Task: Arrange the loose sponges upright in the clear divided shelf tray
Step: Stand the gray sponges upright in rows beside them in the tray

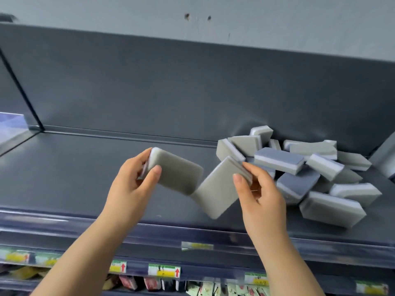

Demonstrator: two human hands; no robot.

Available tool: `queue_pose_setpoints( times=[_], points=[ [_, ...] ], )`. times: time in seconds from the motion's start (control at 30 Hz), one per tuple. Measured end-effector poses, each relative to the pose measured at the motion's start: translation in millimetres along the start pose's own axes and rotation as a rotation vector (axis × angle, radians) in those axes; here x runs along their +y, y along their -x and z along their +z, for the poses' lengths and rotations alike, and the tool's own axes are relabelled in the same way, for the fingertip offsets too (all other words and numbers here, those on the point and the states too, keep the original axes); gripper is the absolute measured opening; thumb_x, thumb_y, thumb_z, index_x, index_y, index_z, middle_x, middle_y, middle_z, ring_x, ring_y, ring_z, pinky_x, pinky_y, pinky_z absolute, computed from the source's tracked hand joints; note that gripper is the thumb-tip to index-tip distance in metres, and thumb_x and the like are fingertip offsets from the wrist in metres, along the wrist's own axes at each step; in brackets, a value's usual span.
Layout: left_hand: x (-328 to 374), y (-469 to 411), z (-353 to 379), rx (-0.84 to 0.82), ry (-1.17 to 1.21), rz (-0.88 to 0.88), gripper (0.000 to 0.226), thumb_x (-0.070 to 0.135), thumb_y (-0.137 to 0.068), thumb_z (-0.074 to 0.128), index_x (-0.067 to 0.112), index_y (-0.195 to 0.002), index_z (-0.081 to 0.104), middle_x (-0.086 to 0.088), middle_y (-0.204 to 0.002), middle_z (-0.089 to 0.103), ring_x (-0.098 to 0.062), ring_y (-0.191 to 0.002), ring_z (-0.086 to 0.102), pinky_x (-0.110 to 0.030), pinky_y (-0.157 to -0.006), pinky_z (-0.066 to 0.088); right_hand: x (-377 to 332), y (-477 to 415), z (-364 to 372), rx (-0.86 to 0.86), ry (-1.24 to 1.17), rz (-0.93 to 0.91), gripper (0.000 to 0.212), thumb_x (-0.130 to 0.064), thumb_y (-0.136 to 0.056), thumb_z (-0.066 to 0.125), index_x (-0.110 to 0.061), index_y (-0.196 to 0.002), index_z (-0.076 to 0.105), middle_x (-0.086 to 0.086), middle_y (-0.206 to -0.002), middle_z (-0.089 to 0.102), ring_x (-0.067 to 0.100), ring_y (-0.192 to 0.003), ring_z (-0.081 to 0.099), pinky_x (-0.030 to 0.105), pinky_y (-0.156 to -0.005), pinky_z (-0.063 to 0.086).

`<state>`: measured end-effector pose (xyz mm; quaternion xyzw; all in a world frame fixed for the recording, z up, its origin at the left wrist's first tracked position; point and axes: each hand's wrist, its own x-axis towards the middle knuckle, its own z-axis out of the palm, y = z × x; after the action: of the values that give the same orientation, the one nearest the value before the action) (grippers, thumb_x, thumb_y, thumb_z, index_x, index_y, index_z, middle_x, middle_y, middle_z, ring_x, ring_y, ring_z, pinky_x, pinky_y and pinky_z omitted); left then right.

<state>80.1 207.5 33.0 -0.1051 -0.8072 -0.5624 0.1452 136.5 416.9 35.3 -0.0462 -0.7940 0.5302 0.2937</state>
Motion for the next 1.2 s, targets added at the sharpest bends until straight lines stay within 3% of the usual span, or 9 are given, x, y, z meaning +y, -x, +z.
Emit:
queue_pose_setpoints(
  times=[0.1, 0.2, 0.3, 0.4, 0.67, 0.87, 1.0, 1.2],
  points=[
    [-12.2, 2.5, -47.2, 0.042, -0.123, 0.037, 0.041, 0.033, -0.091, 0.055, 0.032, -0.131, 0.049, 0.014, -0.110, 0.056, -0.002, -0.100, 0.054, -0.016, -0.080, 0.043, -24.0, 13.9, 36.6, -0.030, 0.032, -0.026, 0.029, -0.053, -0.079, 0.056, -0.039, -0.105, 0.053, -0.020, -0.093, 0.060, -0.009, -0.087, 0.054, 0.003, -0.069, 0.040],
    [-25.4, 7.8, -109.3, 0.099, -0.249, 0.115, 0.034, 0.030, -0.088, 0.057, 0.036, -0.121, 0.053, 0.022, -0.102, 0.057, 0.000, -0.092, 0.055, -0.006, -0.071, 0.038, -48.6, 34.0, 84.4, -0.084, 0.045, -0.032, 0.025, -0.043, -0.081, 0.058, -0.039, -0.105, 0.055, -0.023, -0.093, 0.060, -0.010, -0.088, 0.053, 0.002, -0.070, 0.040],
    [-42.7, 16.7, -178.2, 0.075, -0.366, 0.242, 0.031, 0.028, -0.093, 0.053, 0.024, -0.123, 0.057, 0.018, -0.108, 0.054, 0.005, -0.090, 0.047, 0.003, -0.077, 0.030, -71.4, 59.0, 138.3, -0.132, 0.097, -0.069, 0.026, -0.034, -0.082, 0.062, -0.040, -0.105, 0.053, -0.024, -0.094, 0.058, -0.008, -0.089, 0.052, 0.004, -0.069, 0.040],
    [-65.4, 28.2, -242.8, 0.052, -0.475, 0.296, 0.043, 0.026, -0.089, 0.047, 0.012, -0.129, 0.055, 0.008, -0.117, 0.049, 0.004, -0.100, 0.041, 0.001, -0.083, 0.026, -90.9, 86.6, 192.3, -0.187, 0.101, -0.077, 0.027, -0.036, -0.081, 0.064, -0.041, -0.106, 0.054, -0.025, -0.096, 0.058, -0.005, -0.090, 0.052, 0.009, -0.071, 0.040],
    [-111.1, 53.3, -348.8, 0.017, -0.581, 0.259, 0.043, 0.023, -0.089, 0.046, 0.015, -0.130, 0.055, 0.011, -0.124, 0.047, -0.007, -0.110, 0.045, -0.022, -0.088, 0.037, -133.8, 136.1, 289.3, -0.408, 0.049, -0.083, 0.031, -0.033, -0.083, 0.062, -0.048, -0.107, 0.048, -0.027, -0.103, 0.054, -0.010, -0.096, 0.048, 0.002, -0.073, 0.038],
    [-132.6, 38.8, -388.7, 0.044, -0.611, 0.287, 0.046, 0.035, -0.090, 0.038, 0.015, -0.127, 0.057, 0.015, -0.124, 0.047, -0.007, -0.113, 0.046, -0.014, -0.095, 0.031, -153.9, 128.7, 343.9, -0.435, -0.021, -0.127, 0.032, -0.028, -0.082, 0.063, -0.044, -0.107, 0.049, -0.024, -0.104, 0.053, -0.014, -0.089, 0.048, -0.002, -0.067, 0.036],
    [-142.6, 8.5, -402.7, 0.006, -0.596, 0.328, 0.044, 0.037, -0.090, 0.040, 0.019, -0.125, 0.058, 0.019, -0.124, 0.048, -0.002, -0.111, 0.049, -0.019, -0.090, 0.042, -155.6, 107.7, 377.0, -0.376, -0.075, -0.146, 0.028, -0.052, -0.081, 0.060, -0.047, -0.107, 0.051, -0.024, -0.102, 0.058, -0.002, -0.095, 0.053, 0.002, -0.074, 0.038],
    [-152.2, -67.9, -434.5, 0.019, -0.612, 0.370, 0.043, 0.037, -0.089, 0.043, 0.018, -0.123, 0.060, 0.015, -0.122, 0.052, -0.002, -0.107, 0.051, -0.007, -0.091, 0.034, -162.3, 45.2, 423.4, -0.333, -0.150, -0.083, 0.024, -0.039, -0.083, 0.062, -0.048, -0.103, 0.053, -0.023, -0.095, 0.060, 0.003, -0.083, 0.053, 0.005, -0.070, 0.040]
  ],
)
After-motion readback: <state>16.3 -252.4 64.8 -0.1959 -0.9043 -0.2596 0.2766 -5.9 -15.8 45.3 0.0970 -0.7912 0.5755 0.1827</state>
